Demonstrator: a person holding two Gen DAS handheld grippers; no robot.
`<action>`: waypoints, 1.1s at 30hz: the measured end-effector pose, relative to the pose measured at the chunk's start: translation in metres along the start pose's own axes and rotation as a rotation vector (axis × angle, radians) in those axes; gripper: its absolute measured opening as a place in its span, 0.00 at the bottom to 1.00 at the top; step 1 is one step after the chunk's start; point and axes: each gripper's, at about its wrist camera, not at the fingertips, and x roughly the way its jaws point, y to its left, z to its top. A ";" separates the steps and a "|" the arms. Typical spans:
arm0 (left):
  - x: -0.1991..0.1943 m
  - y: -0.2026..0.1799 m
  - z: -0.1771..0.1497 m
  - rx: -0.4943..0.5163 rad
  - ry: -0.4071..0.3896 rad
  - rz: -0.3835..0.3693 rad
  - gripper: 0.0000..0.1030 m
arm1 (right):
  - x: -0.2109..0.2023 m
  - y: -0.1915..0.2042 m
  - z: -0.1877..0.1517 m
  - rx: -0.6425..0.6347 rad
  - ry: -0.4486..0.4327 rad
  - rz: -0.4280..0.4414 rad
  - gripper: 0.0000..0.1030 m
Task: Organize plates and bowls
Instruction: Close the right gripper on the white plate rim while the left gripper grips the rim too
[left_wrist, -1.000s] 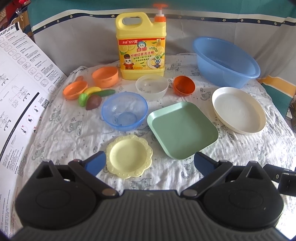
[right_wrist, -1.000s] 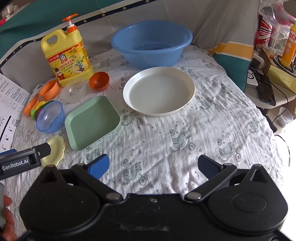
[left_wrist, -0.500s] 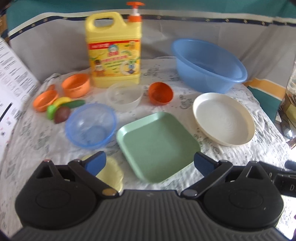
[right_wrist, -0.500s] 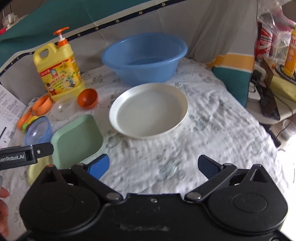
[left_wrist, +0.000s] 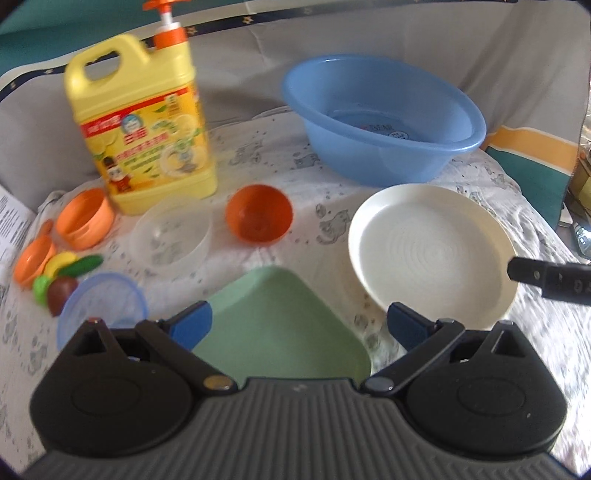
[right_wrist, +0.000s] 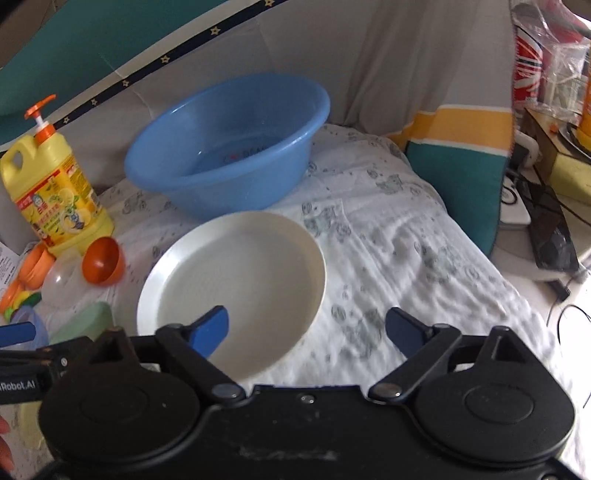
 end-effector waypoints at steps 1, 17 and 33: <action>0.004 -0.002 0.003 0.002 0.002 0.001 1.00 | 0.007 -0.001 0.004 -0.005 0.001 0.010 0.78; 0.070 -0.037 0.024 0.058 0.069 -0.101 0.66 | 0.055 0.002 0.001 -0.098 0.054 0.078 0.24; 0.078 -0.044 0.016 0.096 0.069 -0.140 0.53 | 0.073 0.020 0.012 -0.178 0.020 0.081 0.40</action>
